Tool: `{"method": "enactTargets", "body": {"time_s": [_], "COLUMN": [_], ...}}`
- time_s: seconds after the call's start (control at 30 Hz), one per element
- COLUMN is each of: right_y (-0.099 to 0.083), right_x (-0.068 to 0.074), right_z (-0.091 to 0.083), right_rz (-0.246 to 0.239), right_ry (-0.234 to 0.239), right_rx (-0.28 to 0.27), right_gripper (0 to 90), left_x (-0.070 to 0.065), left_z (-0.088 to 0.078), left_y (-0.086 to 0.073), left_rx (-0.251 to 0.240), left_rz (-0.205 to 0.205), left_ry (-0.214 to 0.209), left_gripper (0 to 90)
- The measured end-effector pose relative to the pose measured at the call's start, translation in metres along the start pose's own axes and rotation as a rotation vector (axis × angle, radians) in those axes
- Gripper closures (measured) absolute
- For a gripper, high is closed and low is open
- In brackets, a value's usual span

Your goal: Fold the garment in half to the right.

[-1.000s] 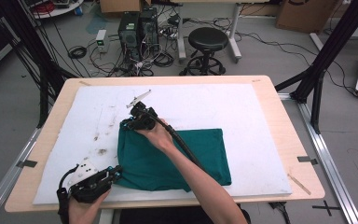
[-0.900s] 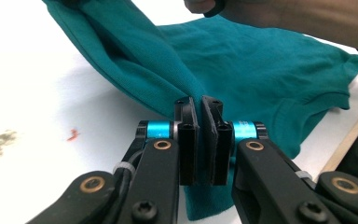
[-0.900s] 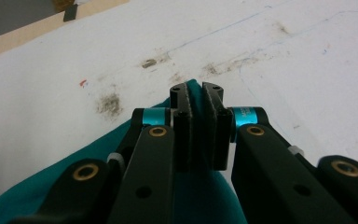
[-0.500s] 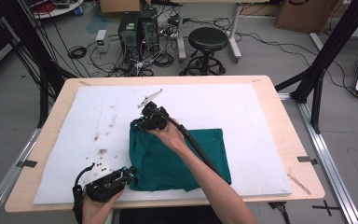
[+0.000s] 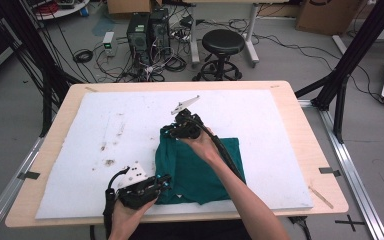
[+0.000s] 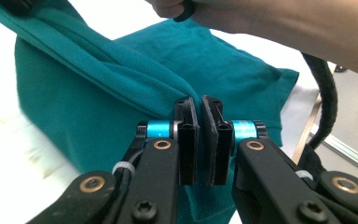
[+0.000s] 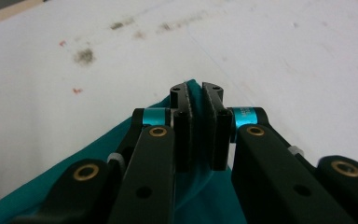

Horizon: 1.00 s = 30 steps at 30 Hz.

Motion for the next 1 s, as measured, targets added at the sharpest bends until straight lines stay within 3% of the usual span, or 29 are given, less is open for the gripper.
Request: {"method": "enactTargets", "body": {"time_s": [0.13,0.53,0.73,1.0], "right_y": [-0.010,-0.024,-0.033,-0.051], "right_x": [-0.008,-0.023,-0.032,-0.046], "right_z": [-0.010,-0.041,-0.055,-0.073], "right_rz": [0.033,0.044,0.052,0.097], "right_ry": [-0.007,-0.054,-0.072,-0.082], "right_rx": [-0.001,-0.014,-0.027,-0.035], "right_gripper": [84.4,84.3,84.3,84.3], "left_x": [-0.008,-0.026,-0.036,-0.046], "left_z": [0.012,0.043,0.061,0.081], "left_y": [0.005,0.023,0.028,0.032], "left_rx": [0.010,0.022,0.020,0.033], "left_rz": [0.015,0.046,0.038,0.031], "left_ry": [-0.016,-0.076,-0.100,-0.126], "left_gripper": [84.7,84.7,84.7,84.8]}}
Point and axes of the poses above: each handheld gripper's, and its own axes: z roughly forward along the jaws, y roughly out of its top, x roughly to its left, the point moved 4 cm from there along z, roughly forward along the jaws, and after that the axes turned 3 degrees about -x, right-handed, at the moved point
